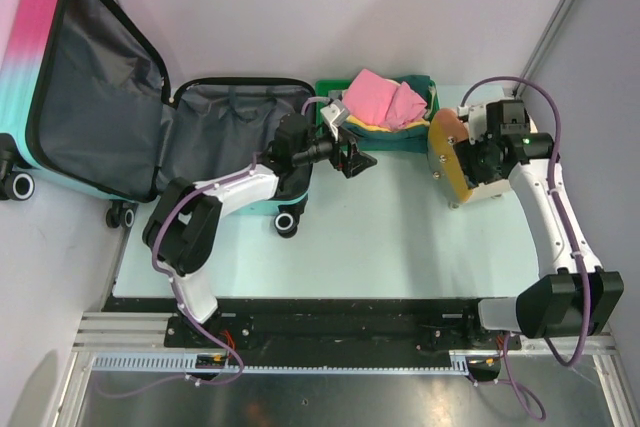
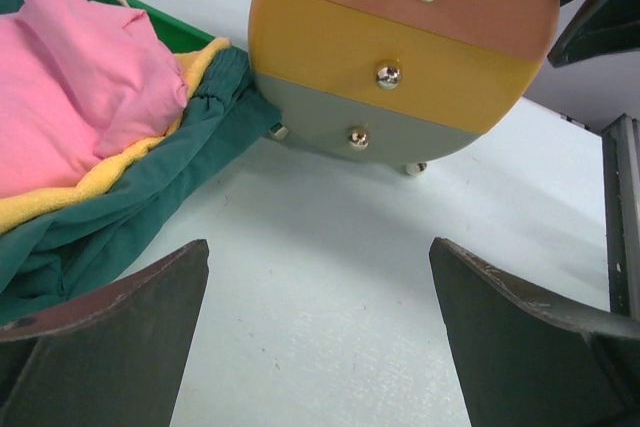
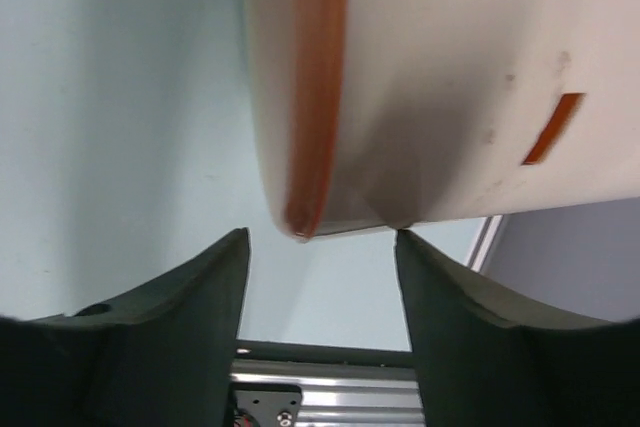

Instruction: Open, take out, and arrange the luggage

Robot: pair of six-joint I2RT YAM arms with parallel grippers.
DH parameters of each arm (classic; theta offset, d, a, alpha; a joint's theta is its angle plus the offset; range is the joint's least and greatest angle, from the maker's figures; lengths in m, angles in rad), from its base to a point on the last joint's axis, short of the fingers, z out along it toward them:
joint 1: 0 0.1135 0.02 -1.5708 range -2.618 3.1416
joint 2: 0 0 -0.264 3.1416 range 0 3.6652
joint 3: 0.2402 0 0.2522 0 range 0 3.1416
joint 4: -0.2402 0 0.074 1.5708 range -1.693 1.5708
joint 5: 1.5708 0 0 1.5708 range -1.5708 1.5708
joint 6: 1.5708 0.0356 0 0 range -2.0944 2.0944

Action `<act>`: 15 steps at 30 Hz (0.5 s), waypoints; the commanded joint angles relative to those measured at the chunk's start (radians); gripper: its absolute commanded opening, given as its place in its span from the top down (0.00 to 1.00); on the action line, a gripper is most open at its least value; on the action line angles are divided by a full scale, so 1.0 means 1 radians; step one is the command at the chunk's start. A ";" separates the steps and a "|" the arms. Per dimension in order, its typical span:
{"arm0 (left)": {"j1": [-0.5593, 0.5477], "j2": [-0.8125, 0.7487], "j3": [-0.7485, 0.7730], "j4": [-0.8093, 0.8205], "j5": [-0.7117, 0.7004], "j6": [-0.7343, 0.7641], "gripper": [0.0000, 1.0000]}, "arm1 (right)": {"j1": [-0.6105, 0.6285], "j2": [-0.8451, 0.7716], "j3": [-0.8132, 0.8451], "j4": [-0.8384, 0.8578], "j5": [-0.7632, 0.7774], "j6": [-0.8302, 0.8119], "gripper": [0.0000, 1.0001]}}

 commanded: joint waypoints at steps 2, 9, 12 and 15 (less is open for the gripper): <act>0.012 -0.076 -0.018 0.023 -0.022 0.019 0.04 | -0.134 -0.007 0.006 0.079 0.002 -0.149 0.48; 0.014 -0.059 -0.004 0.023 -0.019 0.024 0.04 | -0.320 0.030 0.008 0.168 -0.212 -0.503 0.55; 0.014 -0.047 0.010 0.023 -0.011 0.025 0.04 | -0.366 0.055 0.008 0.222 -0.317 -0.589 0.52; 0.014 -0.042 0.020 0.021 -0.007 0.032 0.04 | -0.378 0.085 0.008 0.268 -0.375 -0.695 0.50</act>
